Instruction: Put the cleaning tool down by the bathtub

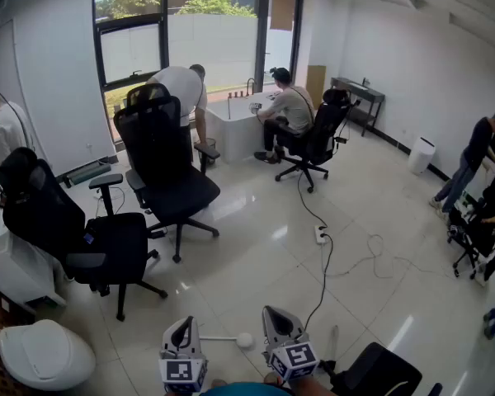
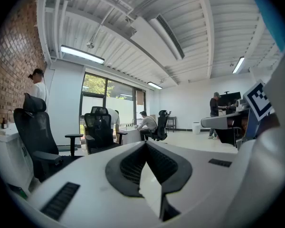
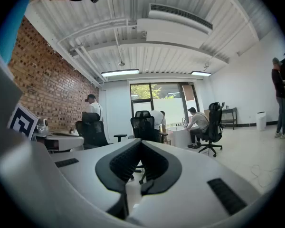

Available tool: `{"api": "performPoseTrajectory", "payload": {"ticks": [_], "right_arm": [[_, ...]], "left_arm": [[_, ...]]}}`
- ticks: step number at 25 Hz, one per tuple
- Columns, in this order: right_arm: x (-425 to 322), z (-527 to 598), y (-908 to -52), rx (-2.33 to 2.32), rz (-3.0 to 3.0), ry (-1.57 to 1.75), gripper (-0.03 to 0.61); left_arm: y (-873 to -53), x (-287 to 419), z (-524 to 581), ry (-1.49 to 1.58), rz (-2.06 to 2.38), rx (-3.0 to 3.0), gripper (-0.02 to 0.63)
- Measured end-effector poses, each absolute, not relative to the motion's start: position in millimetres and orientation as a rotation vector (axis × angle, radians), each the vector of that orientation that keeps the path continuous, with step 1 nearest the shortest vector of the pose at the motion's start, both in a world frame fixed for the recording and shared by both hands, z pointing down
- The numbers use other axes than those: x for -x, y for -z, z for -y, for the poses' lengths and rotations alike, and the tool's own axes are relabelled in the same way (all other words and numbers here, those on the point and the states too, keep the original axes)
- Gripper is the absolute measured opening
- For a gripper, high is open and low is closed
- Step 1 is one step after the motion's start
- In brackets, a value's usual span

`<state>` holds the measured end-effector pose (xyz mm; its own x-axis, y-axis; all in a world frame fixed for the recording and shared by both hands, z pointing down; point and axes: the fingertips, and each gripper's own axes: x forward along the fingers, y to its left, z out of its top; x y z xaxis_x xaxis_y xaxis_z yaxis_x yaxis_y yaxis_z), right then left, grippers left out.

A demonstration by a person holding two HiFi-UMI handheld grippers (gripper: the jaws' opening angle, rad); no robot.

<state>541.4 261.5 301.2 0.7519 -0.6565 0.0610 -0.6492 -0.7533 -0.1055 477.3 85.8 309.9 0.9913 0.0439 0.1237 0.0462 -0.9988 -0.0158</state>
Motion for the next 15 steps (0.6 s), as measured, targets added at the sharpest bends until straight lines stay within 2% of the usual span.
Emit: {"api": "performPoseTrajectory", "payload": {"ticks": [15], "right_arm": [[-516, -151, -309, 2.832, -1.317, 0.192, 0.000]], "left_arm": [[-332, -421, 36, 0.218, -0.251, 3.130, 0.000]]}}
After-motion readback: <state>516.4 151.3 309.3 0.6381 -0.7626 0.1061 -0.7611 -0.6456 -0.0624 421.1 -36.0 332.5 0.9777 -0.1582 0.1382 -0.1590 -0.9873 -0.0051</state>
